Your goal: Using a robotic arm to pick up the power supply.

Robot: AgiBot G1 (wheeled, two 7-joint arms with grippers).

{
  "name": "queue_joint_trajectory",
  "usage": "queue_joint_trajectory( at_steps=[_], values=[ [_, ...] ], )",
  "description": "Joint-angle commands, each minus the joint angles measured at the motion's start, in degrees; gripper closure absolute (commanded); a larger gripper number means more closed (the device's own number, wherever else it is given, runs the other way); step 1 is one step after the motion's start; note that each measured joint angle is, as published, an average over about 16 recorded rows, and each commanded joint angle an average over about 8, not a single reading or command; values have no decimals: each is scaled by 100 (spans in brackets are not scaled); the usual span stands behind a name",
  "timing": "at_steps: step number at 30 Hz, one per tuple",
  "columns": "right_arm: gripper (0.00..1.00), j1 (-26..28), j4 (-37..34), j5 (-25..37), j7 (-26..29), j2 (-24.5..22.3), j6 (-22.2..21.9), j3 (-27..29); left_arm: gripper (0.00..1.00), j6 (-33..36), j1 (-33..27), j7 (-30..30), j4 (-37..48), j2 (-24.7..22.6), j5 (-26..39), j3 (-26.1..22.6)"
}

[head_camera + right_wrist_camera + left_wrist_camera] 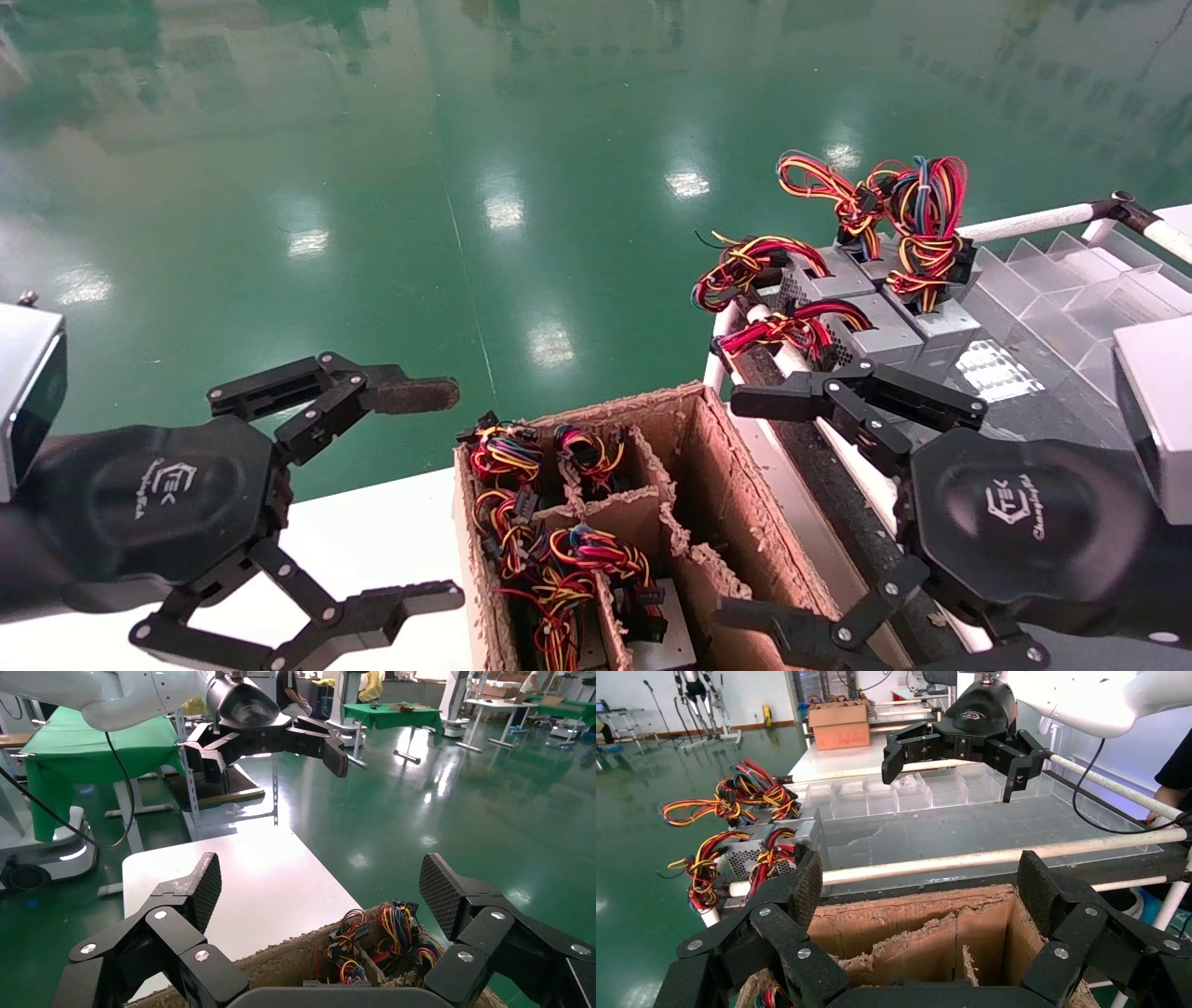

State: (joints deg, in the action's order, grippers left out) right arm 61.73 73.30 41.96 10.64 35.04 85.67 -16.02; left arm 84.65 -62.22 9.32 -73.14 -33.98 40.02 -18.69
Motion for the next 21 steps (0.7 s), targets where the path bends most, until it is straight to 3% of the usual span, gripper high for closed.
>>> queue_joint_trajectory(
  at_steps=[1, 17, 18, 21],
  values=[
    [0, 0, 0, 0, 0, 0, 0, 0, 0, 0, 0, 0, 0, 0, 0, 0],
    [0, 0, 0, 0, 0, 0, 0, 0, 0, 0, 0, 0, 0, 0, 0, 0],
    [0, 0, 0, 0, 0, 0, 0, 0, 4, 0, 0, 0, 0, 0, 0, 0],
    [0, 0, 0, 0, 0, 0, 0, 0, 42, 0, 0, 0, 0, 0, 0, 0]
  ],
)
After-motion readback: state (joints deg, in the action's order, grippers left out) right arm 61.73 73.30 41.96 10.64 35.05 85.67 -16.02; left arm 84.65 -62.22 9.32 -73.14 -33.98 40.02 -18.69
